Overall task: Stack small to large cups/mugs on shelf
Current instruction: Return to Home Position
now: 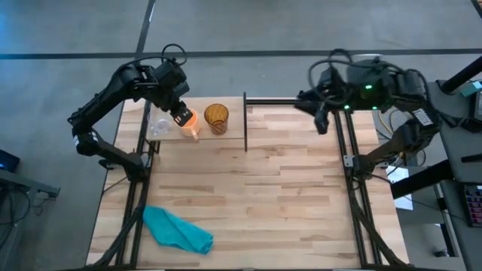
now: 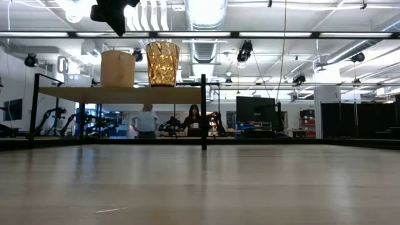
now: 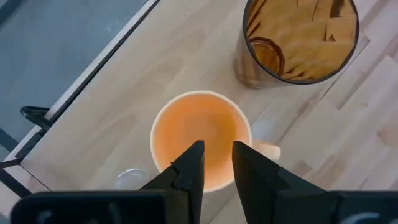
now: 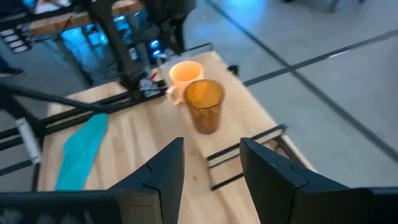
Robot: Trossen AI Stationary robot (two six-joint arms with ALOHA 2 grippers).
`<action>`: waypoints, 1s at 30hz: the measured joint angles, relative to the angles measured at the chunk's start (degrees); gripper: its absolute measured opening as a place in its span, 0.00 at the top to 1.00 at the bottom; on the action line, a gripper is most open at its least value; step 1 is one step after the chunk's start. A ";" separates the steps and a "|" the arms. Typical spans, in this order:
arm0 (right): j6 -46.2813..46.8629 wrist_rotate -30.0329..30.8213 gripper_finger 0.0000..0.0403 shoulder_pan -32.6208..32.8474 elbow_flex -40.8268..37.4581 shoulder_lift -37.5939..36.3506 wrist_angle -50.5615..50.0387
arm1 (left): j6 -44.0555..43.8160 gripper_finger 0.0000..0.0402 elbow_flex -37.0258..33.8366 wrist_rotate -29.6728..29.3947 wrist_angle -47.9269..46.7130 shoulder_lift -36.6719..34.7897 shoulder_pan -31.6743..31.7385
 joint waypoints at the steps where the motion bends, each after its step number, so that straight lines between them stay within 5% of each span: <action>1: -0.02 1.01 0.63 -0.02 0.00 -0.80 -0.20 | 0.00 0.83 0.00 -0.01 0.00 0.16 0.00; 13: -0.16 5.41 0.63 -0.02 -5.56 -12.57 -1.46 | 4.16 0.83 0.00 -0.03 0.23 0.79 0.00; 19: 4.15 9.72 0.63 -0.02 -20.92 -20.37 1.43 | 4.14 0.83 0.00 0.00 0.79 -1.11 0.00; 30: 5.95 7.97 0.63 -0.02 -54.95 -40.75 27.77 | -1.13 0.83 0.02 0.28 0.13 -11.54 0.00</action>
